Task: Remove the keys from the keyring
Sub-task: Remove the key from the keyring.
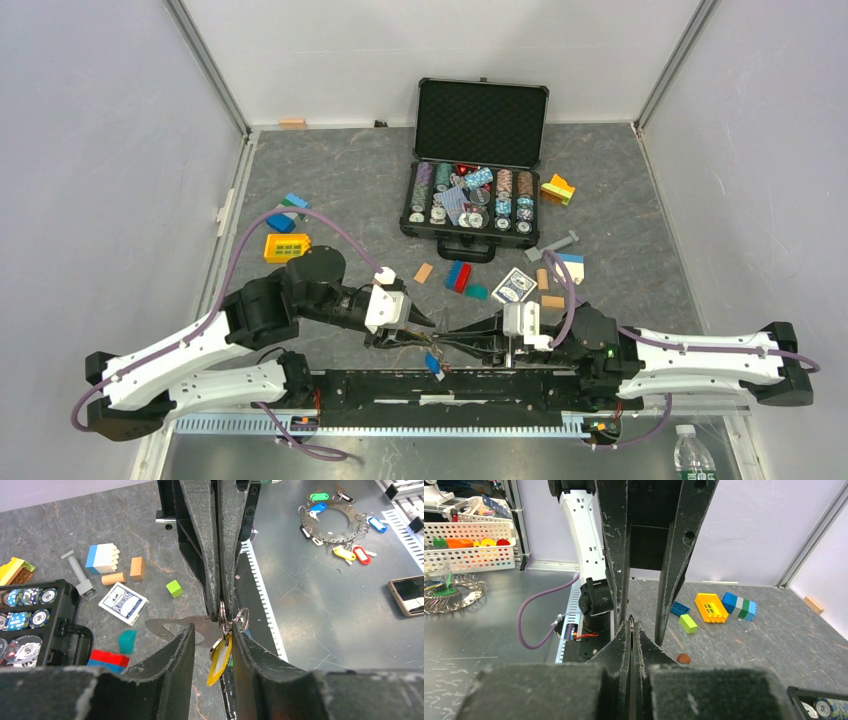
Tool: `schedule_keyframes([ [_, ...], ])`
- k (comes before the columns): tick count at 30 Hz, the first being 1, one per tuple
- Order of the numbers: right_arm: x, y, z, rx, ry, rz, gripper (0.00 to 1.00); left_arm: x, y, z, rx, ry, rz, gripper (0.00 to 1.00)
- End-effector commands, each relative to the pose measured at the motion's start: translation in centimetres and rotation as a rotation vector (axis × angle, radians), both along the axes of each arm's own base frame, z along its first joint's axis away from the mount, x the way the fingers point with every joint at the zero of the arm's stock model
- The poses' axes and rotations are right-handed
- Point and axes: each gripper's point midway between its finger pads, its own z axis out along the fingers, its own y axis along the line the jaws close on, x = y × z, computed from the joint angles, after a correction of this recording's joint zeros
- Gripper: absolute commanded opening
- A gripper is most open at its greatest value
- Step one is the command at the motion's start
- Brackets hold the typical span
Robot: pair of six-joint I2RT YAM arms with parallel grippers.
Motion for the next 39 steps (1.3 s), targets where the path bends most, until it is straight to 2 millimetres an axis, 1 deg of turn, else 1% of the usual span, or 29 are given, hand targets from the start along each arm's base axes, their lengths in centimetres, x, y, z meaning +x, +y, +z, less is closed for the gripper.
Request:
schedule_keyframes([
  [1, 0.6, -1.0, 3.3, 0.126, -0.014, -0.039, 0.00, -0.4, -0.1, 1.4, -0.033, 0.011, -0.013, 0.40],
  [5, 0.7, -1.1, 3.4, 0.130, -0.013, -0.045, 0.00, -0.3, -0.1, 1.2, -0.024, 0.007, -0.008, 0.37],
  [16, 0.6, -1.0, 3.5, 0.131, -0.020, -0.035, 0.00, 0.0, 0.3, 1.0, -0.002, -0.007, 0.009, 0.37],
  [20, 0.5, -0.8, 3.5, 0.131, -0.022, -0.029, 0.00, 0.0, 0.3, 0.9, 0.001, -0.006, 0.009, 0.30],
  [23, 0.4, -0.9, 3.6, 0.138, -0.025, -0.028, 0.00, 0.0, 0.2, 0.6, 0.009, -0.001, 0.006, 0.23],
  [25, 0.4, -1.0, 3.6, 0.146, -0.026, -0.029, 0.00, -0.1, 0.1, 0.3, 0.018, 0.004, 0.003, 0.20],
  [35, 0.4, -1.9, 4.2, 0.219, -0.044, -0.032, 0.00, -0.3, -0.1, -1.4, 0.072, 0.046, -0.009, 0.19],
  [39, 0.4, -2.1, 4.4, 0.228, -0.053, -0.034, 0.00, -0.4, -0.3, -1.9, 0.088, 0.059, -0.020, 0.22],
])
